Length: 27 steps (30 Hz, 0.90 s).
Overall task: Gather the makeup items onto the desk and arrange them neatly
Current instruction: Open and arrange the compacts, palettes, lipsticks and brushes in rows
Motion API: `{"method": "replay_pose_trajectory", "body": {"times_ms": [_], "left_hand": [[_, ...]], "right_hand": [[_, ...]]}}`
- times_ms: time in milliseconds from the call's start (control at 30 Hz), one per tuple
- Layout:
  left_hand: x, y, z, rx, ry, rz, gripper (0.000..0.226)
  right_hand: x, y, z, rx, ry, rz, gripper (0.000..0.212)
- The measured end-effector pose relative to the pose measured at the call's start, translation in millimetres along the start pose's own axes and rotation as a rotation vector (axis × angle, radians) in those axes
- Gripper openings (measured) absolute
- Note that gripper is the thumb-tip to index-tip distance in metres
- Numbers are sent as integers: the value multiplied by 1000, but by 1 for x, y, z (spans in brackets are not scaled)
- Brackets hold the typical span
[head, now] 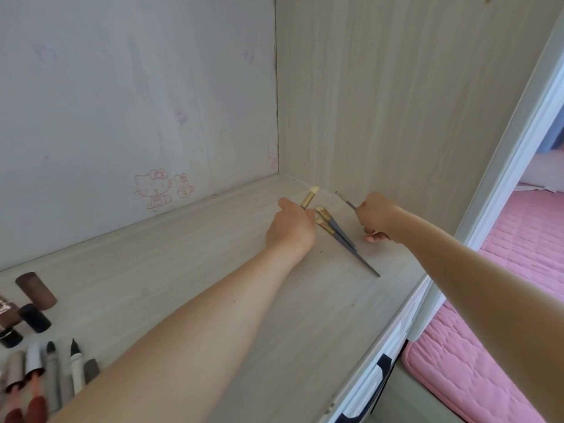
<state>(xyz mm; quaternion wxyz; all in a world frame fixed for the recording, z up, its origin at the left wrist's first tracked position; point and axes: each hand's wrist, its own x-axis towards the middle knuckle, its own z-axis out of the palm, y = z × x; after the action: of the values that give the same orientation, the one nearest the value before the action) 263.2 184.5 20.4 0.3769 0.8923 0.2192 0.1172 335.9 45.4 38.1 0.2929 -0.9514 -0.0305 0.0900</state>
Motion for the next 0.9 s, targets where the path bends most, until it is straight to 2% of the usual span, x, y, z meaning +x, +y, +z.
{"method": "replay_pose_trajectory", "body": {"times_ms": [100, 200, 333, 400, 533, 633, 767, 900], "left_hand": [[-5, 9, 19, 98, -8, -12, 35], [-9, 10, 33, 234, 37, 50, 40], [-8, 4, 38, 285, 73, 56, 50], [-6, 2, 37, 311, 70, 66, 52], [2, -4, 24, 356, 57, 57, 49], [5, -7, 16, 351, 58, 25, 47], [1, -8, 20, 402, 8, 41, 63], [1, -8, 15, 429, -17, 50, 52]], "right_hand": [[-4, -2, 4, 44, -16, -23, 17], [-1, -2, 9, 47, -51, -44, 37], [2, -4, 13, -19, -32, -62, 45], [2, -6, 14, -34, -35, -54, 44], [5, -5, 13, -33, -55, -27, 21], [6, -6, 14, -39, -54, -46, 29], [6, -7, 16, -214, -46, -83, 27], [1, -9, 11, -345, -42, -93, 38]]}}
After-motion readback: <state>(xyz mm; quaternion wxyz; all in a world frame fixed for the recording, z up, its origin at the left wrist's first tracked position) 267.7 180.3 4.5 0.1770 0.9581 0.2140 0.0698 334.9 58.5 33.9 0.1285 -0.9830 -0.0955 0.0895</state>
